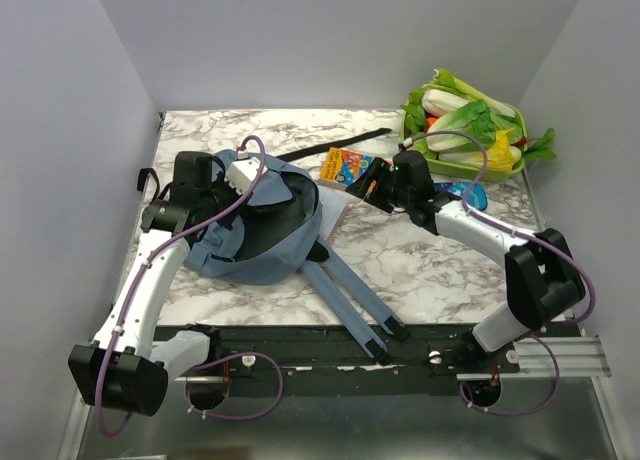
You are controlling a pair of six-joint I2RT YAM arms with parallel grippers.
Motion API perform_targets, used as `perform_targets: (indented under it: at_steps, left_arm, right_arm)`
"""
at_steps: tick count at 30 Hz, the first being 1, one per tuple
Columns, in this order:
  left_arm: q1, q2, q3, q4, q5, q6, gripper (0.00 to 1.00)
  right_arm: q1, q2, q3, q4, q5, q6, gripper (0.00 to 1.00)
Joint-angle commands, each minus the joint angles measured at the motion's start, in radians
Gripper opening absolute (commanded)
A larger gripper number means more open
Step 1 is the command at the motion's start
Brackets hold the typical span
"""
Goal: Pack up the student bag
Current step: Pick up the book from the center of the board.
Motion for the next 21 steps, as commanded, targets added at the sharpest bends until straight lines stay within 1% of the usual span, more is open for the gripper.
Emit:
perform_targets:
  at_steps: [1, 6, 10, 16, 21]
  left_arm:
    - [0.01, -0.031, 0.076, -0.066, 0.043, 0.014, 0.0]
    - [0.01, -0.037, 0.094, -0.095, 0.041, 0.004, 0.0]
    - [0.01, -0.042, 0.091, -0.107, 0.043, 0.004, 0.0]
    - [0.01, -0.051, 0.117, -0.13, 0.031, 0.012, 0.0]
    - [0.01, -0.051, 0.162, -0.156, 0.032, 0.009, 0.0]
  right_arm:
    - [-0.002, 0.088, 0.039, 0.045, 0.051, -0.037, 0.72]
    - [-0.005, 0.168, 0.073, 0.082, 0.049, -0.024, 0.7]
    - [-0.005, 0.228, 0.099, 0.114, 0.058, -0.01, 0.64]
    - [-0.007, 0.312, 0.138, 0.122, 0.077, 0.007, 0.58]
    - [-0.008, 0.377, 0.17, 0.122, 0.068, 0.033, 0.55]
